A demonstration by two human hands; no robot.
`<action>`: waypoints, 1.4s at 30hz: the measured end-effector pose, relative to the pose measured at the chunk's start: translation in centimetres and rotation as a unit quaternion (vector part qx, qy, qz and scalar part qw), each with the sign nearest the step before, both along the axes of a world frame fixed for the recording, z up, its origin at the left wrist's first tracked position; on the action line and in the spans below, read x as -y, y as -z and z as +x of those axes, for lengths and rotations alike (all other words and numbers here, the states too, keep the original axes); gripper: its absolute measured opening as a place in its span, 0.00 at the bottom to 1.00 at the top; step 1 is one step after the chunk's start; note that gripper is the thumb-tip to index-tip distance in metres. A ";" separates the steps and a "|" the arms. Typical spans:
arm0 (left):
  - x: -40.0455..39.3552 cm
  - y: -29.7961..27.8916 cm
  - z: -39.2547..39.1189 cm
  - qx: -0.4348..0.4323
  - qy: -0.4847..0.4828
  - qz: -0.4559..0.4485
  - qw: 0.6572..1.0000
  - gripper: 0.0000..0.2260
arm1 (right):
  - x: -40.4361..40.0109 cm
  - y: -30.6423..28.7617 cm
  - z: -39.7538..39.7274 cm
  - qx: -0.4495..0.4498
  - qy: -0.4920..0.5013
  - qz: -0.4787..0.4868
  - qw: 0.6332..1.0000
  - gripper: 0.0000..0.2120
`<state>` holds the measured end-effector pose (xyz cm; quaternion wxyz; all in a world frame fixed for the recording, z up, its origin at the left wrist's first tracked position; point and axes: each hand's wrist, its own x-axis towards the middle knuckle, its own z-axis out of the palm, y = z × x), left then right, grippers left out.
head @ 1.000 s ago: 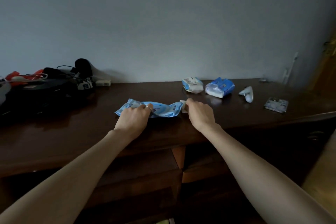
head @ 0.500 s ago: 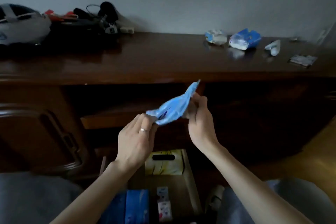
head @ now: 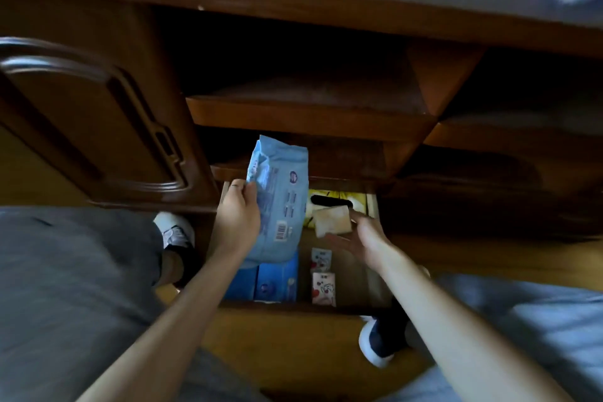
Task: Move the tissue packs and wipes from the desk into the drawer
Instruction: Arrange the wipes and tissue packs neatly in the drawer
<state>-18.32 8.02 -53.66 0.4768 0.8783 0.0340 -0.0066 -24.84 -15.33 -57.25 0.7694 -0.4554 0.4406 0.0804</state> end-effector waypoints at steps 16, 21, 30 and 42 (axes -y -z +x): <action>4.9 3.9 0.7 -0.076 0.039 0.073 0.994 0.13 | 2.7 3.4 -0.9 -0.035 -0.301 -0.317 0.899 0.32; 2.0 5.1 0.9 -0.077 0.001 0.076 0.994 0.13 | 3.6 7.1 -1.5 -0.029 -0.387 -0.420 0.820 0.20; -2.0 5.9 1.3 -0.058 -0.057 0.052 0.995 0.12 | 3.0 8.9 2.8 -0.029 -0.593 -0.448 0.668 0.21; -1.8 6.0 2.1 -0.065 -0.031 0.049 0.996 0.12 | -0.6 12.7 1.7 -0.076 -0.536 -0.578 0.611 0.06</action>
